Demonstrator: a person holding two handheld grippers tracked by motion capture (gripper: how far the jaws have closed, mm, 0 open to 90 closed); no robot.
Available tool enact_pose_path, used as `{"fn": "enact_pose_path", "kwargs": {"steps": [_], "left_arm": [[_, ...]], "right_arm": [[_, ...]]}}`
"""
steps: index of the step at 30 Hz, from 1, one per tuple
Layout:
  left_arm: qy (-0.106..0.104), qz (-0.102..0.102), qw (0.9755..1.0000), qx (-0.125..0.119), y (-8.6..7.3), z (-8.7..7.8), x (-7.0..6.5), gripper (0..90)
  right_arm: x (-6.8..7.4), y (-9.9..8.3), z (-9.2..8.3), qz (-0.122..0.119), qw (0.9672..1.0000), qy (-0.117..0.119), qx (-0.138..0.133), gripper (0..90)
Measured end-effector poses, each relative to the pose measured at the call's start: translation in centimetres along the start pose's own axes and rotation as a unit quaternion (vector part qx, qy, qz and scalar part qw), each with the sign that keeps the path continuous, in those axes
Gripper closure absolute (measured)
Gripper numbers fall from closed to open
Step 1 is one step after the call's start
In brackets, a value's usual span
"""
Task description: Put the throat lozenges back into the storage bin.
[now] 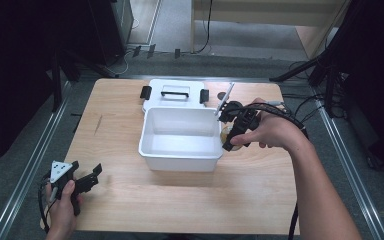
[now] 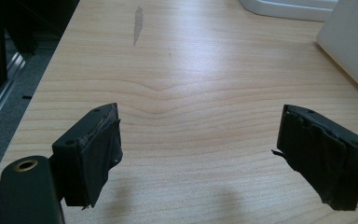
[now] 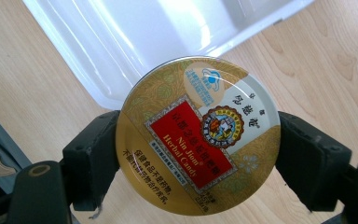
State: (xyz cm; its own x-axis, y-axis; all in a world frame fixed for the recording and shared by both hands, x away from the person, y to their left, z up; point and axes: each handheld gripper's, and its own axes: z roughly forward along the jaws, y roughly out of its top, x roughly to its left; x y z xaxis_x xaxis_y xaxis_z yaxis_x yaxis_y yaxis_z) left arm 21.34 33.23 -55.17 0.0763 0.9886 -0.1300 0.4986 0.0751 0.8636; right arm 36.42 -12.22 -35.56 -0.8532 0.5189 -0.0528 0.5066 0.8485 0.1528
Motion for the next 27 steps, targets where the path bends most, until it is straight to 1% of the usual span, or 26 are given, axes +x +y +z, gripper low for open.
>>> {"fn": "enact_pose_path", "kwargs": {"steps": [4, 15, 20, 24, 27], "left_arm": [[-0.001, 0.0, 1.0, 0.0, 0.0, 0.0, 0.0, 14.1], [-0.001, 0.001, 1.0, 0.0, 0.0, 0.0, 0.0, 14.1], [-0.001, 0.001, 1.0, 0.0, 0.0, 0.0, 0.0, 14.1], [-0.001, 0.002, 1.0, 0.0, 0.0, 0.0, 0.0, 14.1], [-0.001, 0.002, 1.0, 0.0, 0.0, 0.0, 0.0, 14.1]], "right_arm": [[0.2, 0.7, 0.0, -0.006, 1.0, -0.001, 0.002, 20.4], [0.9, 2.5, 0.6, -0.02, 0.9998, -0.005, -0.008, 20.4], [1.2, 3.2, 1.0, -0.03, 0.9995, -0.006, -0.01, 20.4], [1.5, 3.7, 1.3, -0.045, 0.9988, -0.011, -0.016, 20.4], [1.7, 4.1, 1.6, -0.052, 0.9984, -0.013, -0.017, 20.4]]}}
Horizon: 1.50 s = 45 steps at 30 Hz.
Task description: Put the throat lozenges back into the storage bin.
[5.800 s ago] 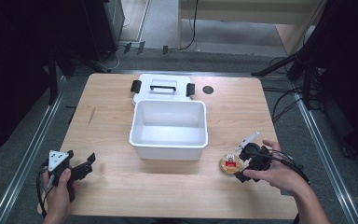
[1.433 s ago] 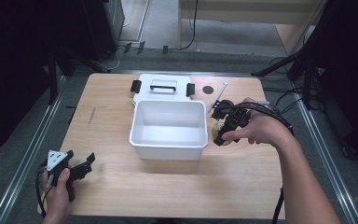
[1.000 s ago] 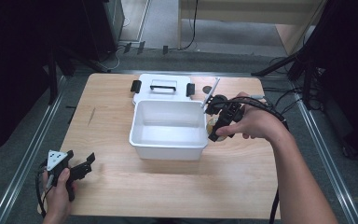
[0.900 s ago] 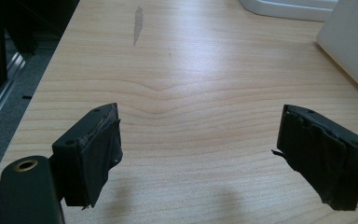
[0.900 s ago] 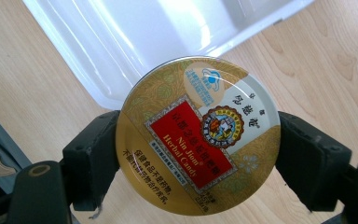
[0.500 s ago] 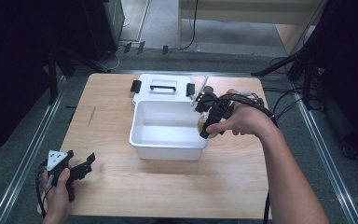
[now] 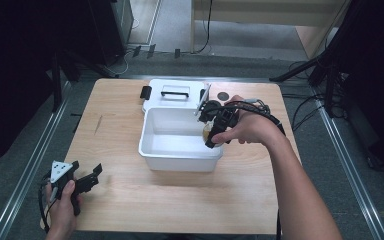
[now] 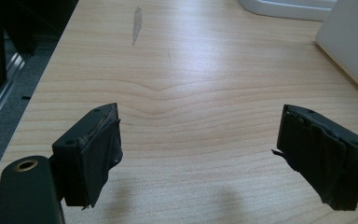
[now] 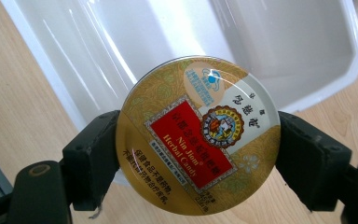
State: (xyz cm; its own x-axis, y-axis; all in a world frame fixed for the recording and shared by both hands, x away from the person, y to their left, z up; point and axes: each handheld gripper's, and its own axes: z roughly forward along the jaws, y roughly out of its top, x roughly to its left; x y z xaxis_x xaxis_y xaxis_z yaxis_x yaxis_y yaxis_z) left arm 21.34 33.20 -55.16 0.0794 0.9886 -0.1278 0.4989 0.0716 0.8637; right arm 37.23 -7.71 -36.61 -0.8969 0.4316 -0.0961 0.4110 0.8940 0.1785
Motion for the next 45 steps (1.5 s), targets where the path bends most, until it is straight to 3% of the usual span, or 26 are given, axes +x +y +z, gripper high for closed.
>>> {"fn": "enact_pose_path", "kwargs": {"steps": [19, 20, 25, 35, 45], "left_arm": [[0.004, 0.01, 0.9999, -0.012, 0.0, -0.1, -0.3, 14.2], [0.004, 0.013, 0.9998, -0.016, 0.0, -0.1, -0.4, 14.2], [0.005, 0.016, 0.9996, -0.023, -0.1, -0.1, -0.5, 14.2], [0.001, 0.016, 0.9995, -0.026, -0.1, -0.2, -0.5, 14.3], [0.002, 0.021, 0.9992, -0.034, -0.1, -0.2, -0.6, 14.2]], "right_arm": [[0.5, 1.1, 2.6, -0.049, 0.9988, 0.003, -0.005, 20.4], [0.6, 1.1, 3.0, -0.065, 0.9979, 0.0, -0.006, 20.4], [0.7, 1.1, 3.6, -0.089, 0.996, -0.003, -0.002, 20.4], [0.8, 1.2, 4.8, -0.104, 0.9946, -0.002, 0.005, 20.3], [0.6, 1.3, 6.3, -0.104, 0.9945, 0.006, 0.014, 20.4]]}}
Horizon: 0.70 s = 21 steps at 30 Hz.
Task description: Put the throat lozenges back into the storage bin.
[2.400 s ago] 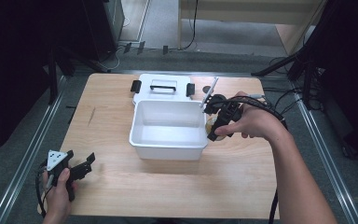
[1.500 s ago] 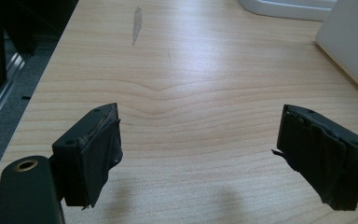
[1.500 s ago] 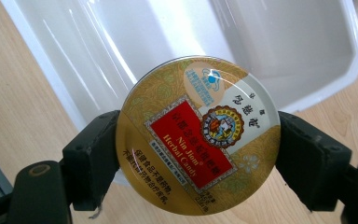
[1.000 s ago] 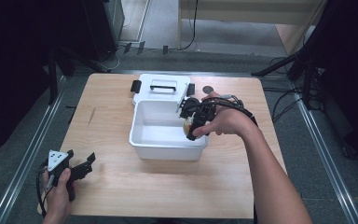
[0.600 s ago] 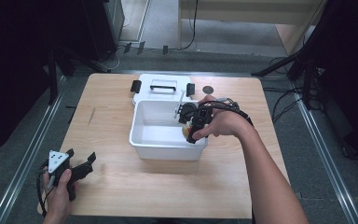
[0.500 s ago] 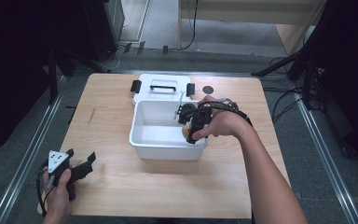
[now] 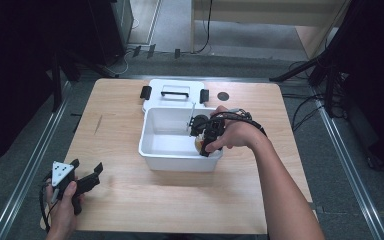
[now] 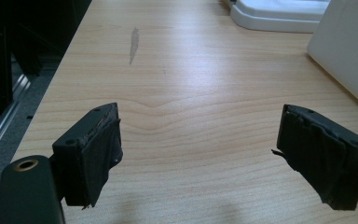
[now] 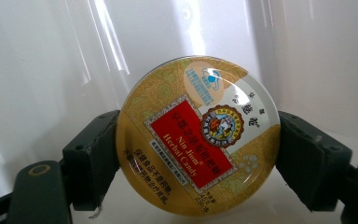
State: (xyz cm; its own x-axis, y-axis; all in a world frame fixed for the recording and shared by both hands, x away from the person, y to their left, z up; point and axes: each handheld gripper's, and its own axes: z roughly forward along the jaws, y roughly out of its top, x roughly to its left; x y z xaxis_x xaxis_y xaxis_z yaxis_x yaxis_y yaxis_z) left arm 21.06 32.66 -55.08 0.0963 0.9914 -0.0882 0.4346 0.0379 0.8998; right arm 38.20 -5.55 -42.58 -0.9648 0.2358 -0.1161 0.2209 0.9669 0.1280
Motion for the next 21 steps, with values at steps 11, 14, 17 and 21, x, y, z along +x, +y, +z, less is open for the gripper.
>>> {"fn": "enact_pose_path", "kwargs": {"steps": [11, 14, 17, 21], "left_arm": [[-0.002, -0.001, 1.0, -0.005, 0.0, 0.0, 0.0, 14.4], [-0.002, -0.001, 1.0, -0.005, 0.0, 0.0, 0.0, 14.4], [-0.003, -0.003, 1.0, -0.004, 0.0, 0.0, 0.1, 14.4], [-0.003, -0.004, 1.0, -0.004, 0.0, 0.0, 0.1, 14.4]], "right_arm": [[-0.5, 0.4, 1.2, 0.009, 0.9998, 0.004, 0.015, 20.3], [-0.5, 0.6, 1.3, 0.014, 0.9996, 0.004, 0.026, 20.3], [-0.6, 0.9, 1.6, 0.015, 0.9992, 0.009, 0.037, 20.3], [-0.8, 1.3, 1.8, 0.021, 0.9982, 0.019, 0.053, 20.2]]}}
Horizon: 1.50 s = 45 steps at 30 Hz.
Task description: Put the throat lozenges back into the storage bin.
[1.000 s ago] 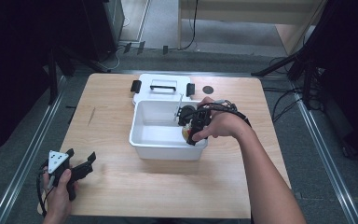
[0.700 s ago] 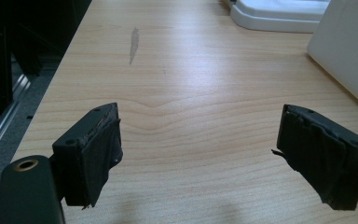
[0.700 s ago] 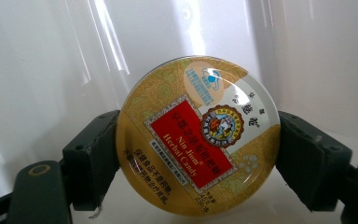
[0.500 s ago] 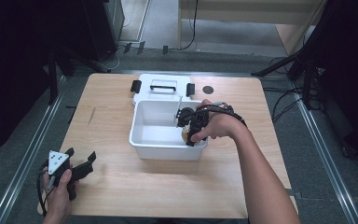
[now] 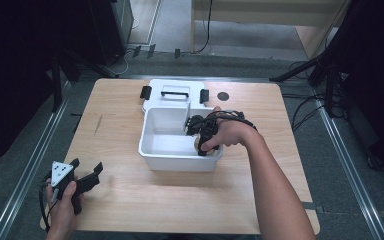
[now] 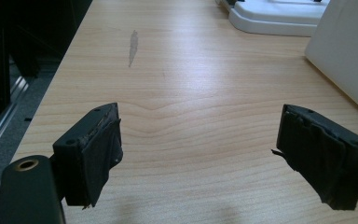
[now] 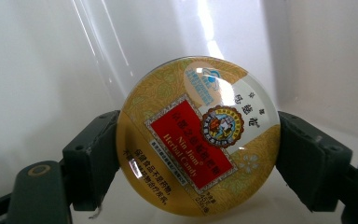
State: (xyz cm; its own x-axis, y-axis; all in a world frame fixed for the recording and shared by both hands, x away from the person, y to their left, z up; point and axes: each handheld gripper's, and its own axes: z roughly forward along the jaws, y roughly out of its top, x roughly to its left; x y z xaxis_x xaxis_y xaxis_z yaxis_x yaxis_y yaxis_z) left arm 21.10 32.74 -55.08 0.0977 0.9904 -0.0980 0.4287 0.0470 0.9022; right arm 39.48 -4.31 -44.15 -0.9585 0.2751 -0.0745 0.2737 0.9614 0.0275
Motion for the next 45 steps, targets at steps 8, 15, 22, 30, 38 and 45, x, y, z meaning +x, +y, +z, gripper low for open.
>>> {"fn": "enact_pose_path", "kwargs": {"steps": [8, 15, 22, 30, 38, 45], "left_arm": [[-0.001, -0.001, 1.0, 0.001, 0.0, 0.0, 0.0, 14.4], [-0.002, -0.002, 1.0, 0.001, 0.0, 0.0, 0.1, 14.5], [-0.002, -0.003, 1.0, 0.0, 0.0, 0.0, 0.1, 14.5], [-0.001, -0.002, 1.0, 0.003, 0.0, 0.0, 0.1, 14.5], [-0.001, -0.004, 1.0, 0.003, 0.0, 0.1, 0.1, 14.6], [0.0, -0.004, 1.0, 0.003, 0.0, 0.1, 0.0, 14.6]], "right_arm": [[-0.1, 0.5, 0.2, 0.006, 0.9998, 0.011, 0.017, 20.1], [0.0, 0.7, 0.3, -0.001, 0.9996, 0.014, 0.024, 18.2], [0.0, 0.5, 0.1, -0.001, 0.9998, 0.011, 0.014, 30.7], [0.5, 0.4, -1.1, -0.008, 0.9998, 0.018, -0.01, 40.8], [0.5, 0.0, -2.8, 0.002, 0.9991, 0.024, -0.035, 52.0], [0.5, -1.0, -4.4, 0.012, 0.9984, 0.028, -0.046, 57.3]]}}
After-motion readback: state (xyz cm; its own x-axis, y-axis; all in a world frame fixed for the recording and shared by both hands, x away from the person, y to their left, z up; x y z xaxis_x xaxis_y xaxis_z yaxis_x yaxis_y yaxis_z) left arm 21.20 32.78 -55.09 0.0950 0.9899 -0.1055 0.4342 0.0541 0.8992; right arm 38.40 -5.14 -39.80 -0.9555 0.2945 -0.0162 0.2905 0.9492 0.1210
